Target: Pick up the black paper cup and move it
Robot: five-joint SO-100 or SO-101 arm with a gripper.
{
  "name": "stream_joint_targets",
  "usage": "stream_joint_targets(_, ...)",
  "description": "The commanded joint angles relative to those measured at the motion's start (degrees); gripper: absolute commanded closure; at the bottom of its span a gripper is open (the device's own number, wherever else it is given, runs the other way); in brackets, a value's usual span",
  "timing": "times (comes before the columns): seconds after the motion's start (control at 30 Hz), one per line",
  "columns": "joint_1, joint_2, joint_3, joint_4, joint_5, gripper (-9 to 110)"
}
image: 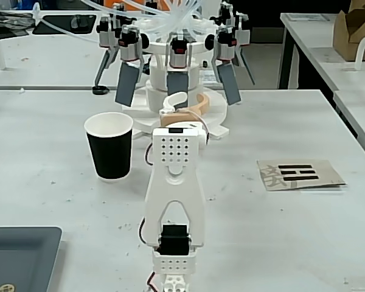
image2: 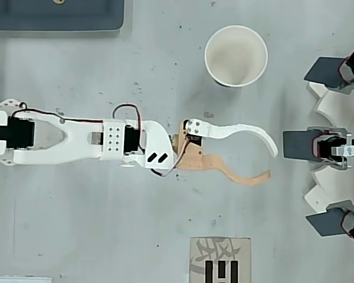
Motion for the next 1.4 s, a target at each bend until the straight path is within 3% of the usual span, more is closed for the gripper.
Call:
stream_joint_targets(0.0,1.7,1.1,2.6,-6.4,-6.1,94)
stream_joint_targets(0.43,1.7,2.1,3.9,-6.6,-6.1,95)
stream_joint_targets(1.37,1.8,19.3,28.3,-14.4,-1.8,93)
